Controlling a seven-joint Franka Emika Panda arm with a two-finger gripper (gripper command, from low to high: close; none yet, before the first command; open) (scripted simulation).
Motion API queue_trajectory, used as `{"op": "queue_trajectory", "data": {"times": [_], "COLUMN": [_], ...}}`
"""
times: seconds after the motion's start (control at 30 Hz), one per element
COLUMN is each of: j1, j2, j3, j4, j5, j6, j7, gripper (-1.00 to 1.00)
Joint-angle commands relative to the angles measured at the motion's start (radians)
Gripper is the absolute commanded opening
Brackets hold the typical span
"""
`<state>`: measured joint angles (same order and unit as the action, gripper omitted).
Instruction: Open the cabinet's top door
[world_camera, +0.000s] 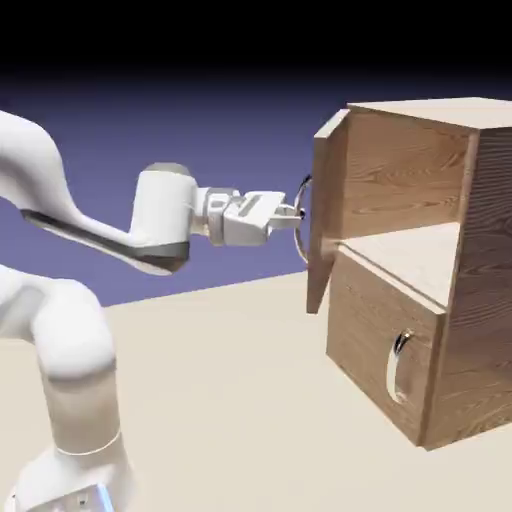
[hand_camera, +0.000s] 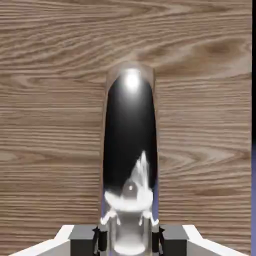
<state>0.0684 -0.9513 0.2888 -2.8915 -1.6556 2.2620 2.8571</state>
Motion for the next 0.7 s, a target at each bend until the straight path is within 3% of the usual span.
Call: {"op": "queue_trajectory", "data": {"times": [0.0,0.3,0.67], "j1": [0.008,0.055,-0.131], "j2": [-0.003,0.069,0.329], "j3": [0.026,0.305,0.698], "j4": [0.000,0.093,0.418], "j5": [0.046,0.433,0.728], "j6": [-0.030,-0.370,-0.837], "j7": [-0.015,-0.084,-0.041], "gripper": [-1.00,-1.00,-1.00]}}
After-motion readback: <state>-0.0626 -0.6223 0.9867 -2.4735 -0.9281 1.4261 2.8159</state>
